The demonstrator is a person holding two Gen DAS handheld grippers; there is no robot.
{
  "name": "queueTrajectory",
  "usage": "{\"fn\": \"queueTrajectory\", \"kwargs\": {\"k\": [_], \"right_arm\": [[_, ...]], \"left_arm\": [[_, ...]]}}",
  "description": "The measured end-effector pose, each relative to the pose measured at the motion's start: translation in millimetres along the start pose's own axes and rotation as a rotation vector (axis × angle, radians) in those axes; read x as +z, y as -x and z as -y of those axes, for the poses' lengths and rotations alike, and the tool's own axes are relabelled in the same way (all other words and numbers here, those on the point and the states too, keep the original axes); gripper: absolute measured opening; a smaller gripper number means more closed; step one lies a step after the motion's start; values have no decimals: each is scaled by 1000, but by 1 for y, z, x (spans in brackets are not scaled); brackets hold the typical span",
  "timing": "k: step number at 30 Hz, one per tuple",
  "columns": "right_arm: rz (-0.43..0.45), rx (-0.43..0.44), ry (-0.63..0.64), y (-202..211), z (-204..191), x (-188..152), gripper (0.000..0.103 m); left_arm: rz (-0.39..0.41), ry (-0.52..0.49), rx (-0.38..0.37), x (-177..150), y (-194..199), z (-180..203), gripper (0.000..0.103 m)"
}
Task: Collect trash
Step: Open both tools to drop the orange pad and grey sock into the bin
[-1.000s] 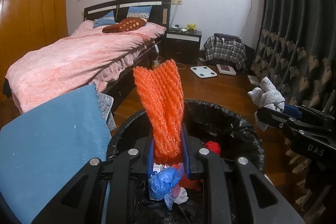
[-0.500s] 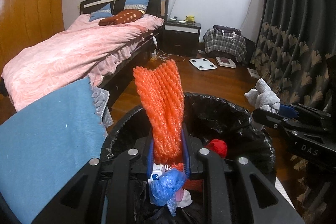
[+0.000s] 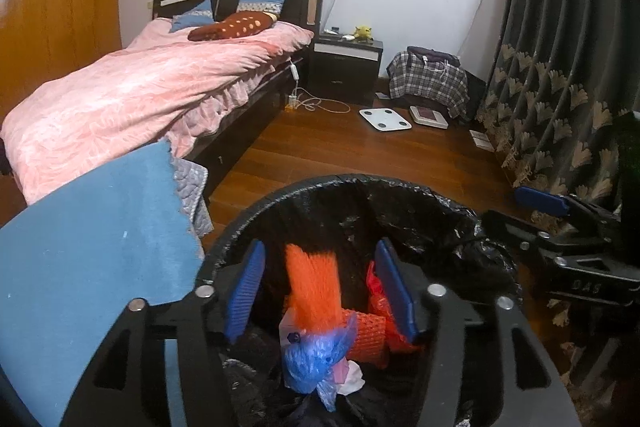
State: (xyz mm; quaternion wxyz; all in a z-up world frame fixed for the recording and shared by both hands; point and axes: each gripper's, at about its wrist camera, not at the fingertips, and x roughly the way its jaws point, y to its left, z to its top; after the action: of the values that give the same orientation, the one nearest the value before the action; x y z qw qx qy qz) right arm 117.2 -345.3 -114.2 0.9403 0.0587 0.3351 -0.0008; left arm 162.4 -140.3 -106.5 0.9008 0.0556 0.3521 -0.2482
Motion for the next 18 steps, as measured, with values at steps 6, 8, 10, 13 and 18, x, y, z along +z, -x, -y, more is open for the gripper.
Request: {"fn": "queueTrajectory", "kwargs": {"k": [6, 8, 10, 13, 18], "right_arm": [[11, 16, -29, 18, -3, 4, 97], [22, 29, -40, 27, -7, 6, 98], [28, 34, -40, 35, -13, 8, 98], [45, 57, -31, 51, -23, 11, 98], [67, 84, -4, 74, -43, 17, 98]], "left_arm": [[49, 20, 56, 4, 29, -12, 89], [67, 22, 71, 4, 43, -15, 93], [82, 27, 86, 5, 55, -18, 96], [98, 40, 108, 6, 71, -21, 97], [118, 63, 141, 1, 97, -24, 97]]}}
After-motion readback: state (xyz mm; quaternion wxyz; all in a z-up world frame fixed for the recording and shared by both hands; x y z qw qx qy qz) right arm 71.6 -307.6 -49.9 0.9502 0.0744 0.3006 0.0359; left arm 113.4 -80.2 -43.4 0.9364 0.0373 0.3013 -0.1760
